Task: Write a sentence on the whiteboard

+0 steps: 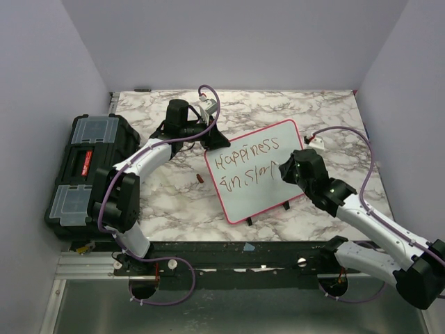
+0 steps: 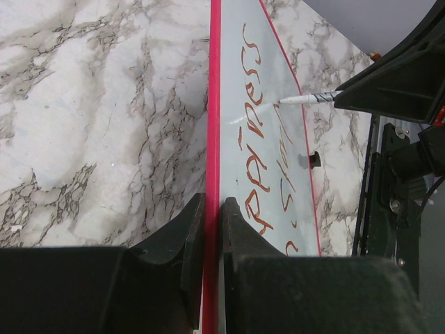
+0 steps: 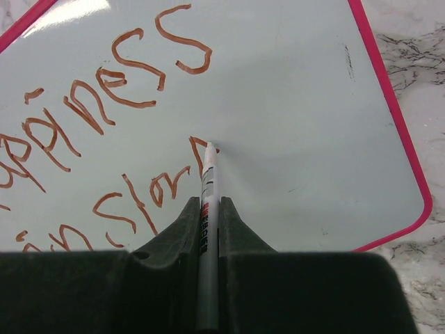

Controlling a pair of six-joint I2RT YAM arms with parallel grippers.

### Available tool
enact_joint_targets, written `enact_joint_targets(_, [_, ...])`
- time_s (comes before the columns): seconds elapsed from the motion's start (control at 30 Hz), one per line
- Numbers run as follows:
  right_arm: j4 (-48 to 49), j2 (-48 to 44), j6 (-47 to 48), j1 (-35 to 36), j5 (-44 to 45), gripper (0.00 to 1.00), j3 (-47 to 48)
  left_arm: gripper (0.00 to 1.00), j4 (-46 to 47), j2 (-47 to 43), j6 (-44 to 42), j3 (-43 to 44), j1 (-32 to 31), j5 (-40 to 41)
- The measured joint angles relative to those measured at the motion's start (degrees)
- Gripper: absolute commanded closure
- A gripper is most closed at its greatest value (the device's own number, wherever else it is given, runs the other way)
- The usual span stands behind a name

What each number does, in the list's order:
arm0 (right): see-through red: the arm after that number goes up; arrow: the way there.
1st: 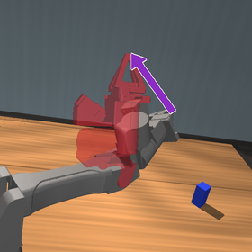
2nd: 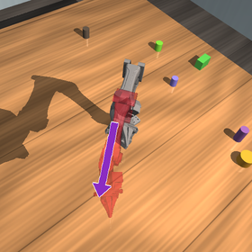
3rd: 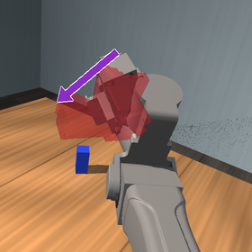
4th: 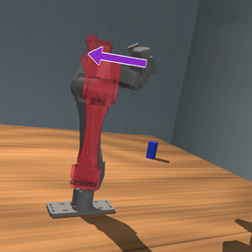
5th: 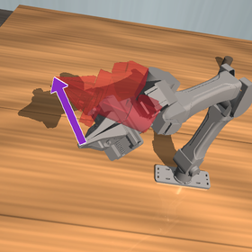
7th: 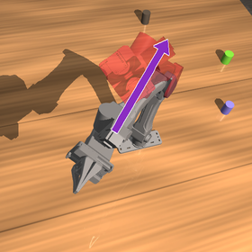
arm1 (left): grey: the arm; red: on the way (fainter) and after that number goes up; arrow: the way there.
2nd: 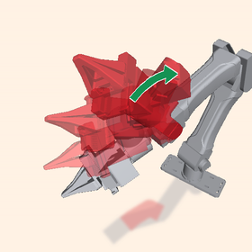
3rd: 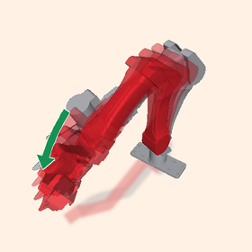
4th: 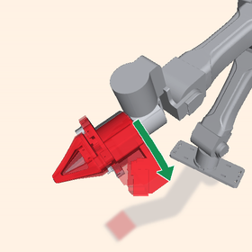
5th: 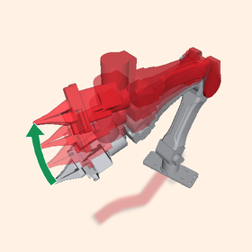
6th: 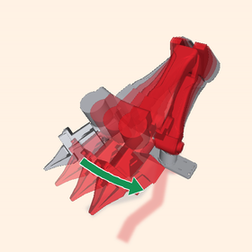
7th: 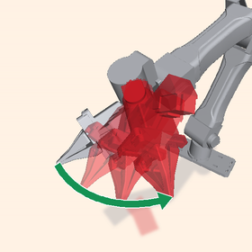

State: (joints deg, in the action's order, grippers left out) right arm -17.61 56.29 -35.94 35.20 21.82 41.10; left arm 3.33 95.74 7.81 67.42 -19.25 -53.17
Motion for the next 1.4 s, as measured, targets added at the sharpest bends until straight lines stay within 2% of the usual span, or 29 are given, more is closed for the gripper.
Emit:
enact_joint_targets(0.4, [1.29,0.7,-0.2,0.0,0.26,0.99,-0.52,1.0,0.0,0.0,0.0,0.0,0.0,0.02])
enact_joint_targets(0.73, [1.14,-2.38,-2.16,0.0,-0.74,0.99,-3.91,1.0,-0.04,0.0,0.0,0.0,0.04,0.02])
enact_joint_targets(1.13, [2.32,-2.56,-2.08,-0.02,-4.61,0.99,-4.11,1.0,-0.09,0.0,-0.02,0.0,0.11,0.02])
enact_joint_targets(1.4, [-0.48,-6.54,-0.87,-0.02,-3.82,0.99,-2.49,1.0,-0.04,0.0,0.0,0.0,0.11,-0.04])
